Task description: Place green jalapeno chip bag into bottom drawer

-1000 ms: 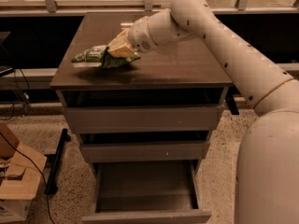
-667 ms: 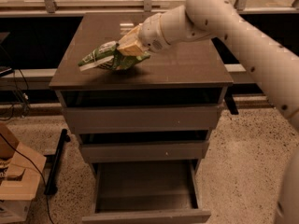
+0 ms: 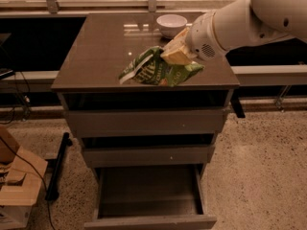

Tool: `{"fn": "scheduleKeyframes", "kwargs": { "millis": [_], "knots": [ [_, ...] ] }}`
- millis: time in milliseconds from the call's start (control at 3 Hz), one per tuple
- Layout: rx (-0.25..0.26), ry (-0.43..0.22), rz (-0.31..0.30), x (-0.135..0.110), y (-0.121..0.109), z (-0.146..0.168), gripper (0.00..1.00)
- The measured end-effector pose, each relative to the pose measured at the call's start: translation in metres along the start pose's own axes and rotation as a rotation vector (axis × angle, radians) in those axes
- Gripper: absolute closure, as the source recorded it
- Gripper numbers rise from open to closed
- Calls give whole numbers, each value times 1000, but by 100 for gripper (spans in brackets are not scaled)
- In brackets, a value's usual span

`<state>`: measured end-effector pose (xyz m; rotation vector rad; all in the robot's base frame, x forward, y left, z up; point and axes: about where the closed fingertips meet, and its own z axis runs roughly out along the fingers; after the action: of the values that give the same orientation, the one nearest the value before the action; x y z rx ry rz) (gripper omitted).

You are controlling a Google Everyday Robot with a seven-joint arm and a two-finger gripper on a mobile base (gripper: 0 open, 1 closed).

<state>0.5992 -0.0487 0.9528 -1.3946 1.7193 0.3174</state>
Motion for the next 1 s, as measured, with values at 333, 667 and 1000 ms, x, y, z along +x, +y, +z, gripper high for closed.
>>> {"fn": "scheduleKeyframes", "kwargs": {
  "millis": [333,667,1000],
  "knots": [
    [-28,105,135,46,28,-9,100],
    [-119,165,279,96,63,13,100],
    [-223,193,393,136,101,60,100]
  ]
}}
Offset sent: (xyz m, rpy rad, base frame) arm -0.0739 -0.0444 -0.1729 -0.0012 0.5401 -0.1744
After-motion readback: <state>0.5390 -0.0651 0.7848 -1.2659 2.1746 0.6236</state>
